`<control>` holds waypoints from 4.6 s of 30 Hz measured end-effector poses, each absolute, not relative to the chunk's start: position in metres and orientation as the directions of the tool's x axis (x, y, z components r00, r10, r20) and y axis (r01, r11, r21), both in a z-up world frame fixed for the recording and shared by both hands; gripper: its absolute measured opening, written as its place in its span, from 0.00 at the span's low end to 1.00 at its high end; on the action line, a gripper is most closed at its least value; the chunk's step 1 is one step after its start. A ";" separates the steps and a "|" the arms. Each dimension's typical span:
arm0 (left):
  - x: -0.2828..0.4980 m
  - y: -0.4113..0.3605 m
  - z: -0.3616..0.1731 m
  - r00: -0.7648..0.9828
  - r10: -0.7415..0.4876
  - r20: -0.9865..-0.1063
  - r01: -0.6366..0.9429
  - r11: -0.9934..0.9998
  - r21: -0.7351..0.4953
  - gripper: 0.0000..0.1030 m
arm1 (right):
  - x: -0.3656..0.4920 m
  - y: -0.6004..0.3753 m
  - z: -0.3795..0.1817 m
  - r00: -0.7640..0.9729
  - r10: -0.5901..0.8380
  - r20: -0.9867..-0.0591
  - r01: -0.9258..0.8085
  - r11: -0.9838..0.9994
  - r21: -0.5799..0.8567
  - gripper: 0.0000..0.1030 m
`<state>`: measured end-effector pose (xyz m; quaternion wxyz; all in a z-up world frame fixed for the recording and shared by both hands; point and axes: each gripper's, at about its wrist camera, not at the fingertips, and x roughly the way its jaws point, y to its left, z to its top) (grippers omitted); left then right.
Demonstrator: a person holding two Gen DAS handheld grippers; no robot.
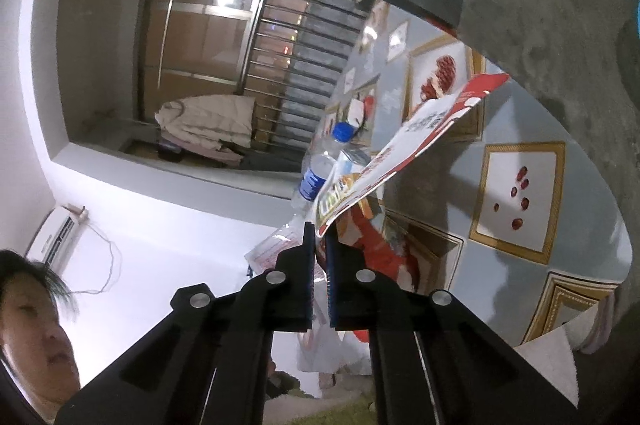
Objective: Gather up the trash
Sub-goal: 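Carry both bags over the blue wastebasket and open both tools to drop them, then move both open tools back toward the table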
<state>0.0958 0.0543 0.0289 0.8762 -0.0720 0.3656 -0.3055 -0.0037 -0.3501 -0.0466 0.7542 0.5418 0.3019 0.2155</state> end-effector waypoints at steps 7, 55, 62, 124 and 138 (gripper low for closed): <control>0.099 0.048 0.053 0.543 -0.624 -0.562 0.543 0.772 -0.332 0.03 | -0.016 -0.351 -0.034 0.766 0.612 -0.198 -0.027 0.339 0.941 0.05; 0.105 -0.386 0.034 0.159 -0.661 -0.733 0.921 0.366 -0.130 0.02 | -0.131 -0.564 -0.093 0.931 0.071 -0.357 0.328 0.262 0.908 0.05; 0.114 -0.444 -0.013 0.115 -0.588 -0.801 0.928 0.352 -0.125 0.02 | -0.123 -0.609 -0.139 0.882 0.030 -0.470 0.460 0.163 0.873 0.05; 0.135 0.123 0.137 0.770 -0.315 -0.555 0.235 0.948 -0.212 0.76 | -0.002 -0.362 0.064 0.872 -0.065 -0.486 0.257 0.905 0.339 0.93; 0.152 0.125 0.063 0.655 -0.509 -0.558 0.424 0.860 -0.285 0.76 | 0.079 -0.291 -0.004 0.663 0.529 -0.529 -0.052 0.738 0.673 0.71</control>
